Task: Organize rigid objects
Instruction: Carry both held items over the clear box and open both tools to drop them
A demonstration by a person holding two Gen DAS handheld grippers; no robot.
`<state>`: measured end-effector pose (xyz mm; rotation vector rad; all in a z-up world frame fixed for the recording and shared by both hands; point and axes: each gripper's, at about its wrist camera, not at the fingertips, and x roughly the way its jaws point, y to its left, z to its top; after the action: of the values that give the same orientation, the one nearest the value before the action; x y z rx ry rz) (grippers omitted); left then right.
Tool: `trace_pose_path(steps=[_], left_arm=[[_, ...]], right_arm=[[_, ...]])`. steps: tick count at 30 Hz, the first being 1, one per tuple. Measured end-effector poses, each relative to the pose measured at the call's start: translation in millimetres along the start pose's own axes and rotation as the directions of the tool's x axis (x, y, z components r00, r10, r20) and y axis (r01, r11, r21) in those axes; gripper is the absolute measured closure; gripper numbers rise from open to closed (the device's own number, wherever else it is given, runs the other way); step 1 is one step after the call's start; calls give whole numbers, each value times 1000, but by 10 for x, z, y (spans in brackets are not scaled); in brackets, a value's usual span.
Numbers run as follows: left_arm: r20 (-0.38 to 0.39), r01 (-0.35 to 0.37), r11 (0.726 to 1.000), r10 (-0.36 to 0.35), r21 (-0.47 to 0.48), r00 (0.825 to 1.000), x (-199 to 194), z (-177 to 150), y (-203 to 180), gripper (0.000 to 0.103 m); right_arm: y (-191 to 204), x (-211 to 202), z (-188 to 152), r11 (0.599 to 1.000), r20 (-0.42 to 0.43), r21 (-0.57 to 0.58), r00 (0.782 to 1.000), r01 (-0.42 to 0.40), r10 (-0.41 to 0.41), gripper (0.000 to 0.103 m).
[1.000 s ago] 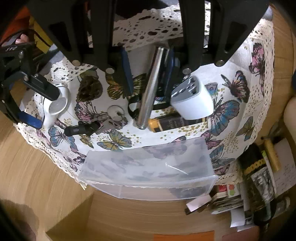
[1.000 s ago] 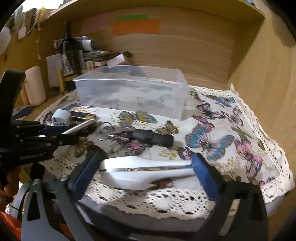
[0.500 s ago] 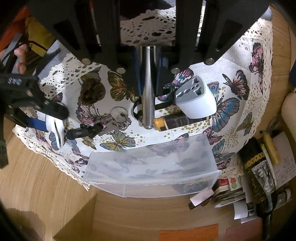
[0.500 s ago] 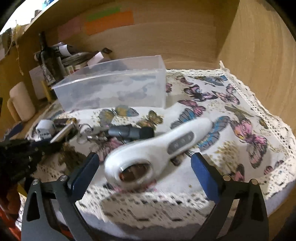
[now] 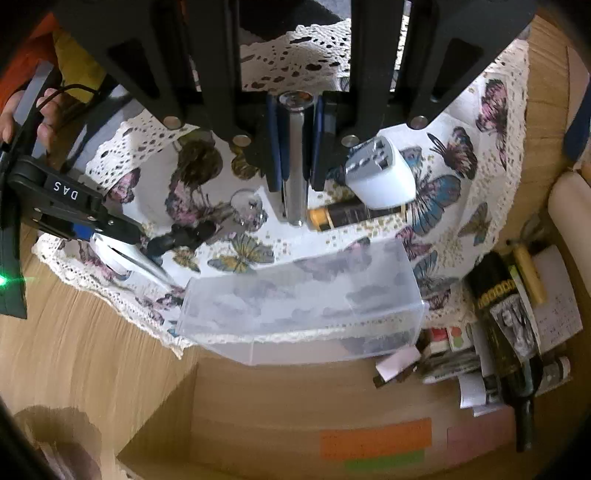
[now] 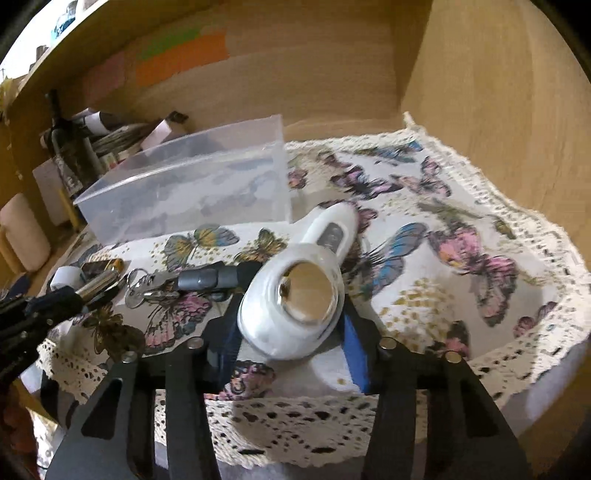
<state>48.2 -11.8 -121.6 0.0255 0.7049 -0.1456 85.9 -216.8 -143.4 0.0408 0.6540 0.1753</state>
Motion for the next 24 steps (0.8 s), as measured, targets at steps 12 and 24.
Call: trace_pose_path(steps=[12, 24], left_arm=[[83, 24, 999, -22, -23, 996, -208, 350, 110, 88], [149, 28, 999, -24, -21, 988, -299, 785, 251, 88]], right_arm=[[-59, -363, 350, 999, 143, -28, 989, 32, -27, 67], [63, -423, 776, 996, 219, -90, 976, 26, -5, 70]])
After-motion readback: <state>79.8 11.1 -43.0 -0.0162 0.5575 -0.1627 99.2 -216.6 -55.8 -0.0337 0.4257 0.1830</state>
